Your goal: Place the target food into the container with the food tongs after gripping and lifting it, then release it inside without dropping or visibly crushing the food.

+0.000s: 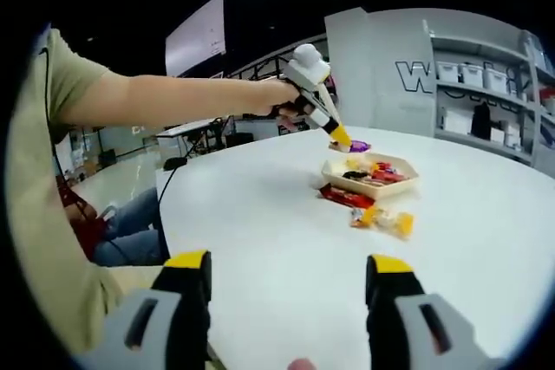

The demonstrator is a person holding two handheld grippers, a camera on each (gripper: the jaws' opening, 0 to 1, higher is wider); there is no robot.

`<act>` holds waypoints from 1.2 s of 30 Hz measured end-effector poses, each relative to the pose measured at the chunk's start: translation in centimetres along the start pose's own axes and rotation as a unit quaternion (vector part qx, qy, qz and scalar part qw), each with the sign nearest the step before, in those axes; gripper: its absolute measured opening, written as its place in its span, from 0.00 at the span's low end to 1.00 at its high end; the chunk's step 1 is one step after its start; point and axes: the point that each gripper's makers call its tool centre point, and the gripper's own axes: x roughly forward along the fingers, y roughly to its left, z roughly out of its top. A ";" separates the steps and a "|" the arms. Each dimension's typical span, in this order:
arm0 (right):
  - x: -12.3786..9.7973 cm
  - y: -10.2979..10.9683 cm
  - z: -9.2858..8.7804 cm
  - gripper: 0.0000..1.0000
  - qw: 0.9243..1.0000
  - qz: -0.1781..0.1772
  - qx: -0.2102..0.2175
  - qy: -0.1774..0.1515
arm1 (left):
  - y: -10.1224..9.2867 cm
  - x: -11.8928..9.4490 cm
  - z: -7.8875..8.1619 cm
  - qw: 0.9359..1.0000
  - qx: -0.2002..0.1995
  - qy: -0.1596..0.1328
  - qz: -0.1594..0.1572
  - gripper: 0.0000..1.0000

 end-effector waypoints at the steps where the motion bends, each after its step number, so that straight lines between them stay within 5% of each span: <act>1: 0.0 0.0 0.0 0.71 1.000 0.000 0.000 0.000 | 0.2 0.1 -0.2 1.000 0.000 0.002 0.003 0.23; 20: 0.0 0.3 0.2 0.71 1.000 0.001 -0.003 0.000 | -0.3 -0.9 -0.7 1.000 -0.004 0.000 0.009 0.25; 36: 0.0 0.5 0.5 0.71 1.000 0.003 -0.006 -0.003 | -5.2 -2.6 -1.7 0.998 0.033 -0.001 -0.046 0.25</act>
